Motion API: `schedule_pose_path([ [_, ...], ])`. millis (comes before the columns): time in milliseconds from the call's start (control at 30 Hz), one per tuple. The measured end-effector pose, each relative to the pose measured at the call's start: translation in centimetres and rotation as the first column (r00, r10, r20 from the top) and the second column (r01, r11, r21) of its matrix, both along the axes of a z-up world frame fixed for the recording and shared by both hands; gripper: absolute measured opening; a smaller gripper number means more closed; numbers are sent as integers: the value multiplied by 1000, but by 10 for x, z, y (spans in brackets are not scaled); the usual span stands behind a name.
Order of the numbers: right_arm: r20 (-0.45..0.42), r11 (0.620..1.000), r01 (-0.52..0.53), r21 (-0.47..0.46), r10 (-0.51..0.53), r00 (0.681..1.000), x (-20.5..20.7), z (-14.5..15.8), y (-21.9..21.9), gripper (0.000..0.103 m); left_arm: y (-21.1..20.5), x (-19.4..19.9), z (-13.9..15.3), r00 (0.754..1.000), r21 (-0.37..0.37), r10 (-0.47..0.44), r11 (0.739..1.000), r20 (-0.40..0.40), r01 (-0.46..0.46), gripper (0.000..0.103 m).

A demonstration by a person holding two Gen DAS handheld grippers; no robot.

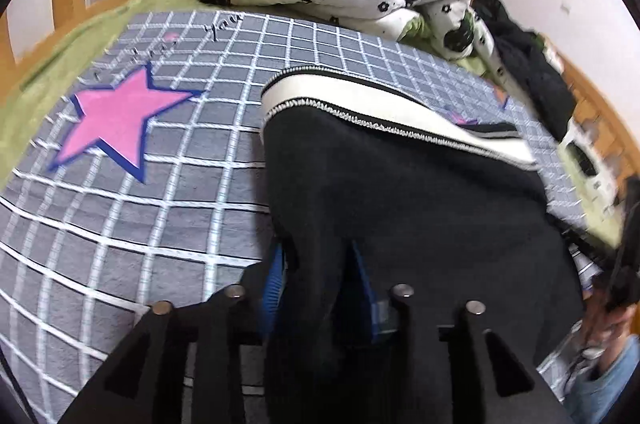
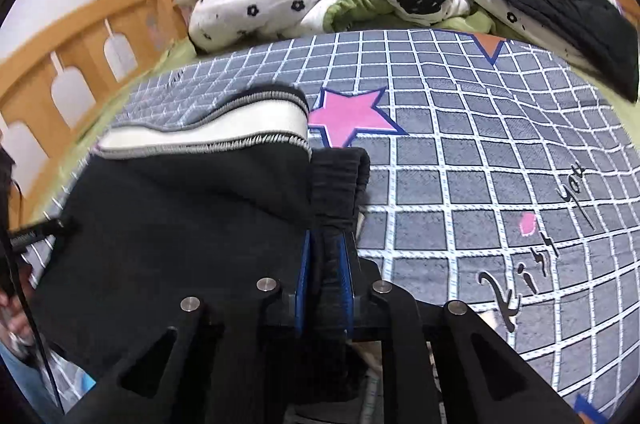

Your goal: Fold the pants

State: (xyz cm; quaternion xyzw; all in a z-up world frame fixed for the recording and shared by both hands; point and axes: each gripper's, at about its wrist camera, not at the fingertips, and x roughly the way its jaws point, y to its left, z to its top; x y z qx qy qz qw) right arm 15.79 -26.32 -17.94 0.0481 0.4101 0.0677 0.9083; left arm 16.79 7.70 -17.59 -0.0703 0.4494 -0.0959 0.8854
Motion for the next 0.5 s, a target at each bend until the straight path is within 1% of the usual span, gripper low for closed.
schedule_pose_path([
  [33,1,1000,-13,-13,13,1000,-1,3,-1,14,-1,-2,3,1000,35,4,999,4,-5,41],
  [67,-5,999,-27,-35,27,1000,-2,10,0,16,0,-4,10,1000,83,14,996,17,-15,41],
  [100,-10,998,-38,-42,37,999,-4,14,0,19,2,-6,15,999,99,18,995,30,-21,41],
  [133,-3,998,-56,-33,56,998,-6,23,-1,19,5,-8,25,998,109,16,994,62,-23,42],
  [167,32,998,-63,-13,63,997,-10,34,-3,20,8,-9,31,997,111,16,993,80,-25,47],
  [200,81,998,-59,-8,59,995,-13,46,-3,24,8,-6,41,994,107,14,994,106,-25,50],
  [233,112,998,-54,-10,55,992,-13,53,-2,25,6,-1,48,993,94,6,995,121,-18,51],
  [267,136,998,-61,-7,62,989,-10,62,2,25,3,5,53,992,78,1,997,125,-11,51],
  [300,144,997,-75,-2,74,987,-4,67,8,25,-2,15,58,993,47,-8,999,122,3,51],
  [333,147,996,-86,-3,85,985,5,69,15,25,-7,26,61,993,15,-23,1000,119,22,51],
  [400,153,995,-99,-21,101,983,21,69,30,25,-20,43,58,993,-6,-39,999,115,40,51],
  [433,151,994,-103,-31,106,983,29,65,37,25,-24,50,54,994,2,-35,999,106,35,51],
  [500,99,993,-110,-46,114,989,52,48,48,25,-34,69,35,998,22,-40,999,55,39,51],
])
